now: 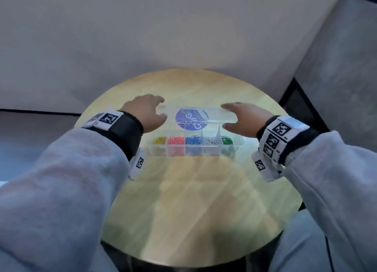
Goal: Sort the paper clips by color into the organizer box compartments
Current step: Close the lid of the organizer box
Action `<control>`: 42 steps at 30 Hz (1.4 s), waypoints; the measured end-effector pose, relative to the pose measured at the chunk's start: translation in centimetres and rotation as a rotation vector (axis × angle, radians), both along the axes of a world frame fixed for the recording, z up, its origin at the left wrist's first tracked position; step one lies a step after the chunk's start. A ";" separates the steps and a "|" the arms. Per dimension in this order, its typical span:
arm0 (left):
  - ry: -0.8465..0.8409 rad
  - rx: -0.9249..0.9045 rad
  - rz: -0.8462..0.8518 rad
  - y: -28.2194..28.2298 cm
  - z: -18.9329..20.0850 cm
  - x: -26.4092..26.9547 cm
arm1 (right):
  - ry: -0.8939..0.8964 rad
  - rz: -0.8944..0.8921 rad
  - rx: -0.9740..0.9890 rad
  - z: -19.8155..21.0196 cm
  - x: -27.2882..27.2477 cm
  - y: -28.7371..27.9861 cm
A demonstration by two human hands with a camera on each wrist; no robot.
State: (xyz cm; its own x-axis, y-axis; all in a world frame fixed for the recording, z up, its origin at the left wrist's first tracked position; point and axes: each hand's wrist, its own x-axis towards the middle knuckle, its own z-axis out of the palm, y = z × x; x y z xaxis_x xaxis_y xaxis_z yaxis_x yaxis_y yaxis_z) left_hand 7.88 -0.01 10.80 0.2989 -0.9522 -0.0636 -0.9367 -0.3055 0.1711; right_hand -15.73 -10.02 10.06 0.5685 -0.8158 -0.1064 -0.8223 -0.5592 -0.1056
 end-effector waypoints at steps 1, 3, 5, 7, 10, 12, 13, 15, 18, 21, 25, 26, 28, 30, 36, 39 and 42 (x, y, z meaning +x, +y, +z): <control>-0.003 0.046 0.003 0.3 -0.7 0.1 | 0.022 -0.003 0.022 -0.3 -0.1 0.2; 0.015 0.078 0.021 0.9 -1.6 0.1 | 0.052 -0.007 0.054 -0.7 -0.4 0.8; 0.026 0.116 0.032 1.7 -2.3 -0.2 | 0.092 -0.005 0.100 -1.3 -0.7 1.5; 0.008 0.183 0.022 2.3 -3.0 -0.6 | 0.119 0.013 0.140 -2.0 -1.0 2.1; -0.029 0.230 -0.003 2.7 -3.9 -0.8 | 0.151 0.031 0.187 -2.9 -1.3 2.7; -0.042 0.241 -0.012 2.8 -4.3 -0.8 | 0.138 0.005 0.206 -3.5 -1.3 2.8; -0.047 0.243 -0.012 2.8 -4.5 -0.9 | 0.120 -0.018 0.210 -3.6 -1.3 2.8; -0.051 0.234 -0.007 2.7 -4.6 -0.8 | 0.084 -0.057 0.218 -3.7 -1.2 2.7; -0.067 0.227 -0.006 2.4 -4.6 -0.7 | 0.068 -0.079 0.222 -3.6 -1.2 2.5; -0.129 0.269 -0.026 1.9 -4.9 -1.1 | 0.058 -0.094 0.220 -3.7 -1.1 2.2; -0.202 0.350 -0.060 1.3 -5.4 -1.9 | 0.056 -0.108 0.229 -3.7 -1.0 2.0; -0.215 0.357 -0.073 1.2 -5.5 -1.8 | 0.060 -0.105 0.224 -3.6 -1.0 2.0; -0.235 0.361 -0.105 1.1 -5.5 -1.5 | 0.072 -0.099 0.217 -3.5 -0.9 1.9; -0.262 0.366 -0.132 0.9 -5.6 -1.3 | 0.083 -0.101 0.206 -3.5 -0.6 1.9; -0.347 0.316 -0.195 0.6 -6.5 -1.2 | 0.128 -0.093 0.163 -4.3 -0.1 1.4; -0.346 0.281 -0.195 0.8 -7.0 -1.1 | 0.129 -0.086 0.141 -4.9 -0.1 1.4; -0.321 0.262 -0.176 0.9 -7.2 -0.8 | 0.182 -0.035 0.090 -5.4 -0.2 1.7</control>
State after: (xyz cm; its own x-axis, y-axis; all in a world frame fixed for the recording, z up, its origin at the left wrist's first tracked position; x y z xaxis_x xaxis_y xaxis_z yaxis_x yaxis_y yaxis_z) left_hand 7.04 0.86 3.57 0.1780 -0.9544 -0.2398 -0.9712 -0.1312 -0.1987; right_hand -15.89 -8.34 4.67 0.5048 -0.8172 -0.2780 -0.8511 -0.5250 -0.0021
